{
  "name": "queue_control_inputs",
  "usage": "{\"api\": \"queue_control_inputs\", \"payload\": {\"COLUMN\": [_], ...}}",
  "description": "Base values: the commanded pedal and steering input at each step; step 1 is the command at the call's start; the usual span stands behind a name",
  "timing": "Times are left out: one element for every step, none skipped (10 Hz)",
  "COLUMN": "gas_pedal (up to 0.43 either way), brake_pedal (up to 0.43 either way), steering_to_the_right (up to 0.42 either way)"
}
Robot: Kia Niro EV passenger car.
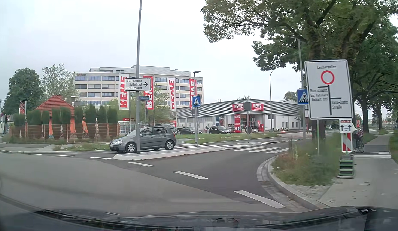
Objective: Follow the waypoints while adhering to traffic rules and regulations
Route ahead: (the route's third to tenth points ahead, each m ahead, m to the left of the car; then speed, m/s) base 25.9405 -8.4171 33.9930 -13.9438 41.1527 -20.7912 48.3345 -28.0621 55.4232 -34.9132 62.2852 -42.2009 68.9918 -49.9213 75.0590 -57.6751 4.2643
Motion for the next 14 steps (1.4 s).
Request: {"api": "queue_control_inputs", "payload": {"gas_pedal": [0.000, 0.000, 0.000, 0.000, 0.000, 0.000, 0.000, 0.000, 0.000, 0.000, 0.000, 0.000, 0.000, 0.020], "brake_pedal": [0.000, 0.000, 0.000, 0.000, 0.000, 0.000, 0.000, 0.000, 0.000, 0.000, 0.000, 0.000, 0.000, 0.000], "steering_to_the_right": [-0.213, -0.170, -0.141, -0.102, -0.066, -0.041, -0.003, 0.031, 0.067, 0.101, 0.130, 0.150, 0.175, 0.200]}}
